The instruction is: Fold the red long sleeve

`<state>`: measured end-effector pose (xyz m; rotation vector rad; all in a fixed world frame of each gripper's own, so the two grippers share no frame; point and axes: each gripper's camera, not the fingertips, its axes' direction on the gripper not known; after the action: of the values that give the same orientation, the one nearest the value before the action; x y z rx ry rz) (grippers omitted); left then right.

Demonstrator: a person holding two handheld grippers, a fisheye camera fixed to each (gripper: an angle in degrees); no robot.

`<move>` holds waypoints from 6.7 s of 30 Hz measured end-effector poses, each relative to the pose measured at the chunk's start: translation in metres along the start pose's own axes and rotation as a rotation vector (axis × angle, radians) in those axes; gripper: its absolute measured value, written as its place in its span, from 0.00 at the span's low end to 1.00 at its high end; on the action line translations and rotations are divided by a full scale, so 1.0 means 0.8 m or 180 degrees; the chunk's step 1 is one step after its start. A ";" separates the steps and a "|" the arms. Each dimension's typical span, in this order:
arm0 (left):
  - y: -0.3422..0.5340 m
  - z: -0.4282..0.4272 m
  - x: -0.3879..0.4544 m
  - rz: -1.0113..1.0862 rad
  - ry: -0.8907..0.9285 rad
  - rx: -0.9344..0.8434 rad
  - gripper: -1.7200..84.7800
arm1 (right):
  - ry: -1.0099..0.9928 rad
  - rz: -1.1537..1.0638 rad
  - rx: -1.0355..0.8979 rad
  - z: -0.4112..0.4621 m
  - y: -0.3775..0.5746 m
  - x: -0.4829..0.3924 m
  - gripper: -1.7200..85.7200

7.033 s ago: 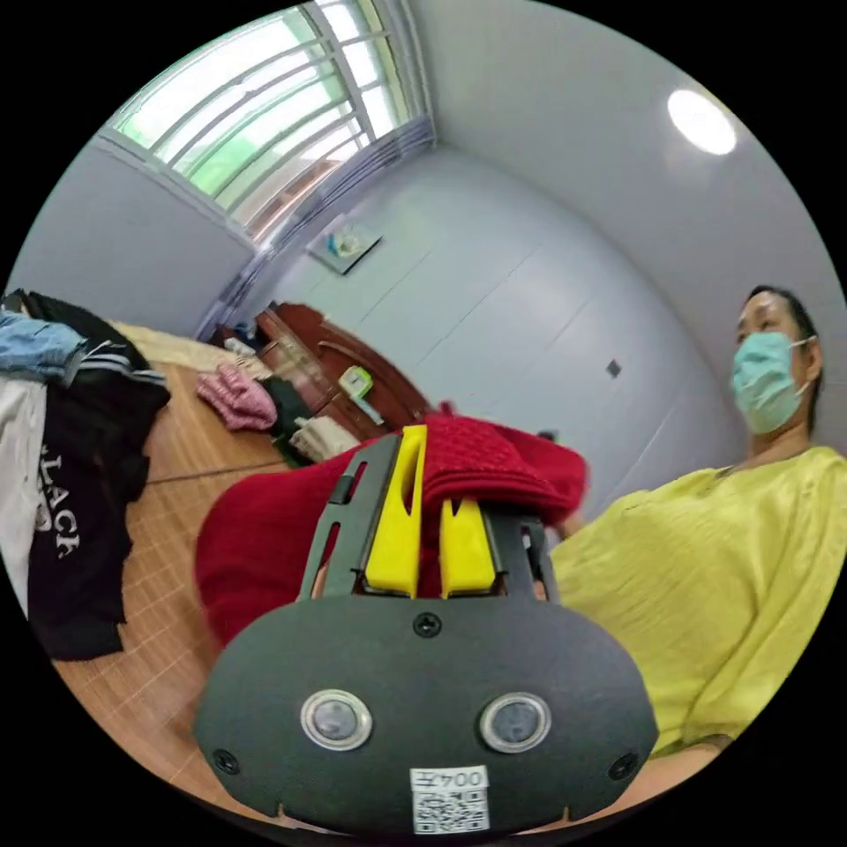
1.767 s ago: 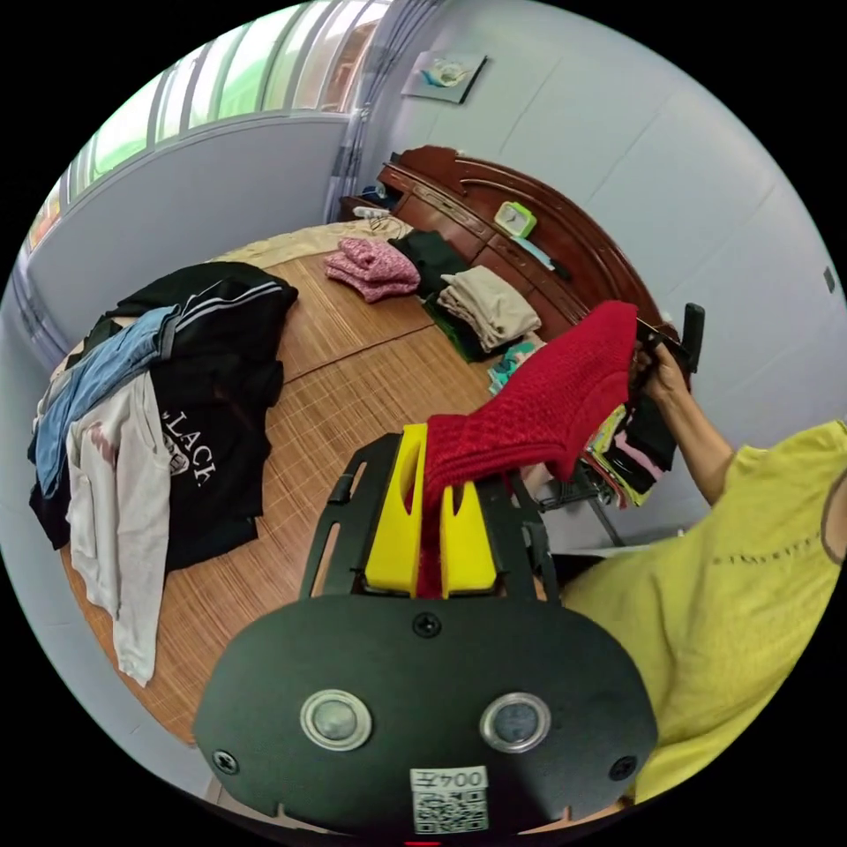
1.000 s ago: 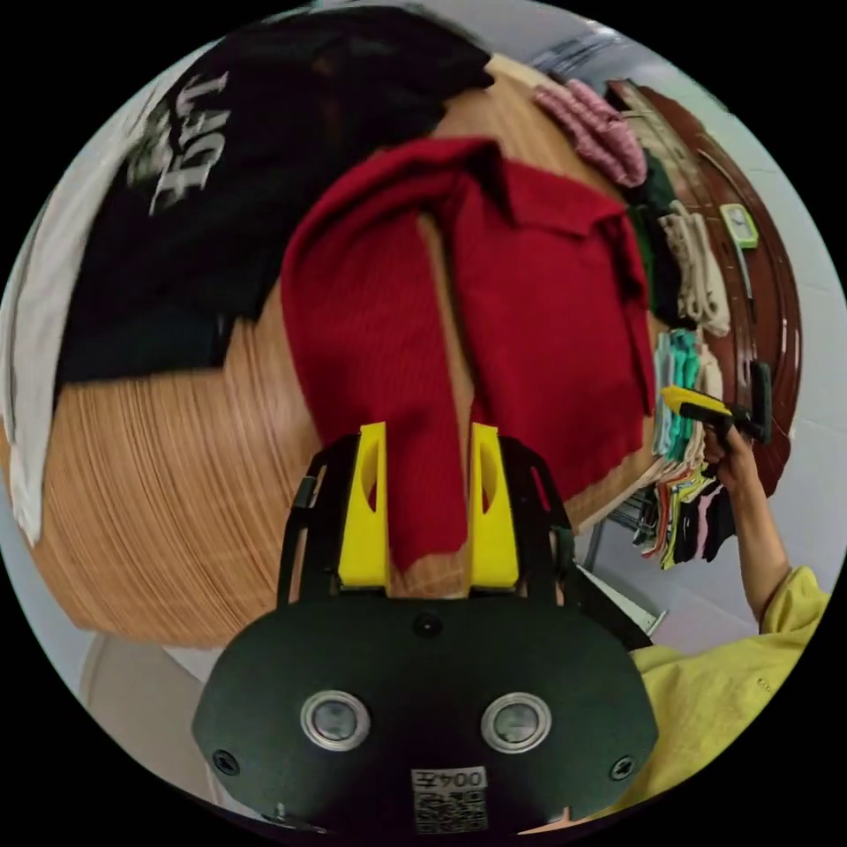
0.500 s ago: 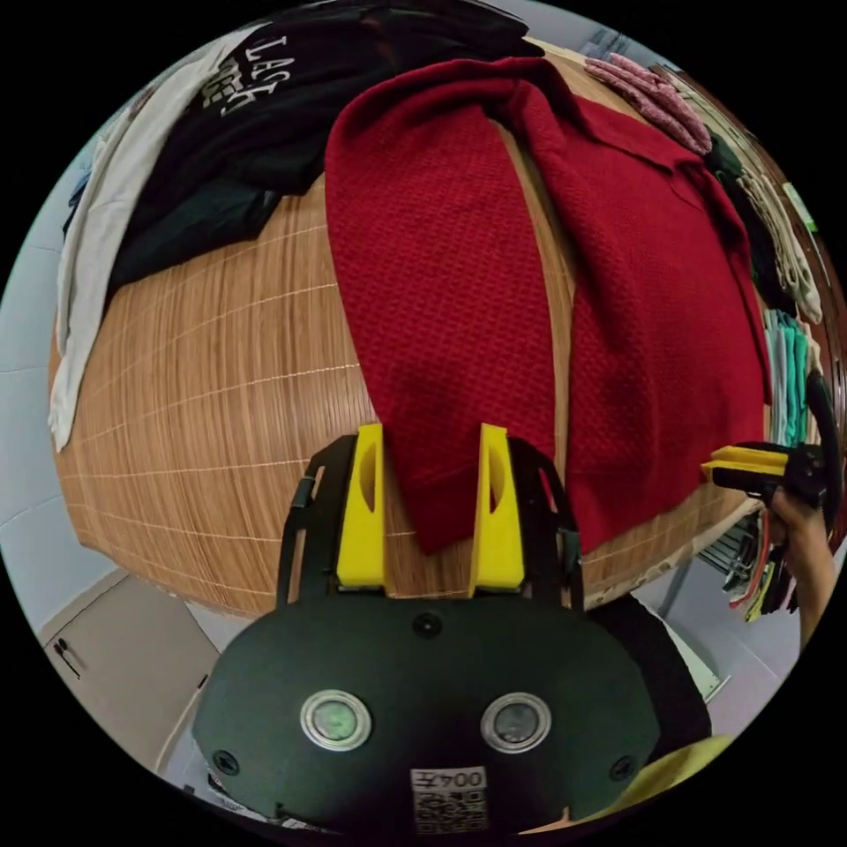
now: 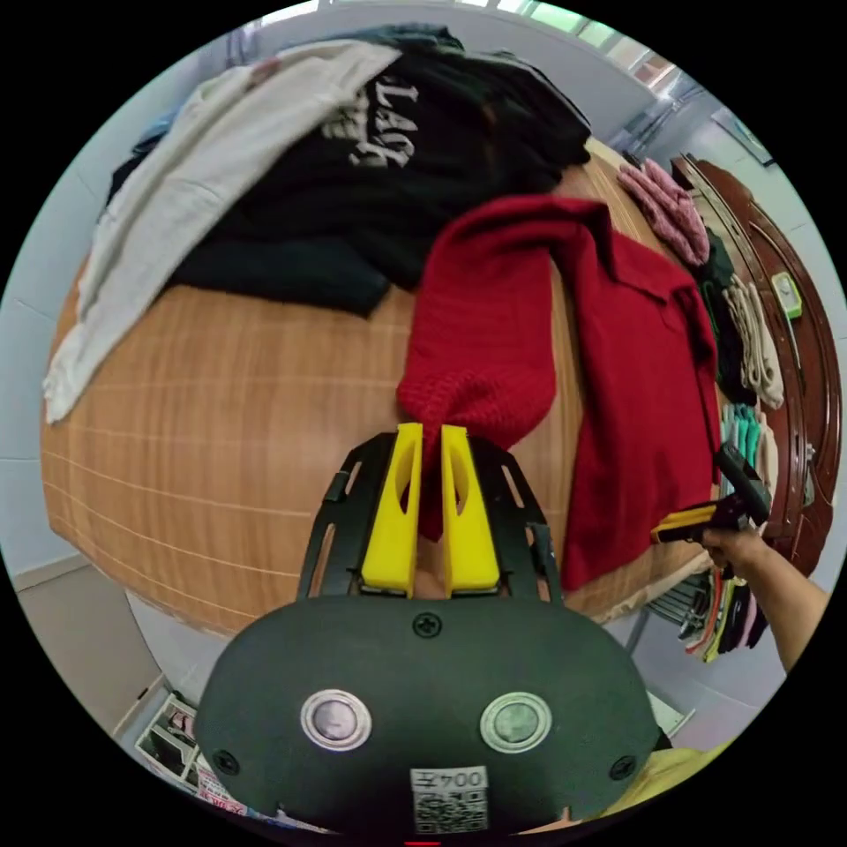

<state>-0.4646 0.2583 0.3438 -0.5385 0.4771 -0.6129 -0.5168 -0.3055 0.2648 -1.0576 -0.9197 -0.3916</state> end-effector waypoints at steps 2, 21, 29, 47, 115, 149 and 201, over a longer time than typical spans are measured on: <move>-0.035 -0.029 -0.048 0.0056 -0.0143 0.0170 0.06 | -0.0016 0.0007 0.0021 0.004 0.001 0.009 0.11; 0.153 0.204 0.132 -0.1103 0.3002 -0.1227 0.16 | -0.0193 0.0251 0.0481 0.025 0.072 0.074 0.11; 0.152 0.217 0.190 -0.0980 0.2614 -0.1493 0.19 | -0.0252 0.0227 0.0573 0.026 0.120 0.096 0.11; 0.165 0.168 0.352 -0.0669 0.1610 -0.1282 0.09 | -0.2285 0.1039 0.1535 0.063 0.324 0.228 0.09; 0.237 0.393 0.198 -0.0389 0.3049 -0.1214 0.18 | -0.4677 0.2280 0.3041 0.173 0.885 0.436 0.11; 0.217 0.165 0.008 0.0066 0.2588 -0.1628 0.04 | -0.2640 0.2068 0.2045 -0.035 0.848 0.057 0.04; -0.155 -0.027 0.284 0.2506 -0.1298 -0.1067 0.09 | -0.0611 0.0785 0.0205 -0.018 0.169 0.021 0.01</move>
<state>-0.3633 0.0192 0.3430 -0.7126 0.3625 0.3363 -0.4090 -0.2523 0.1986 -1.1474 -0.9511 -0.0556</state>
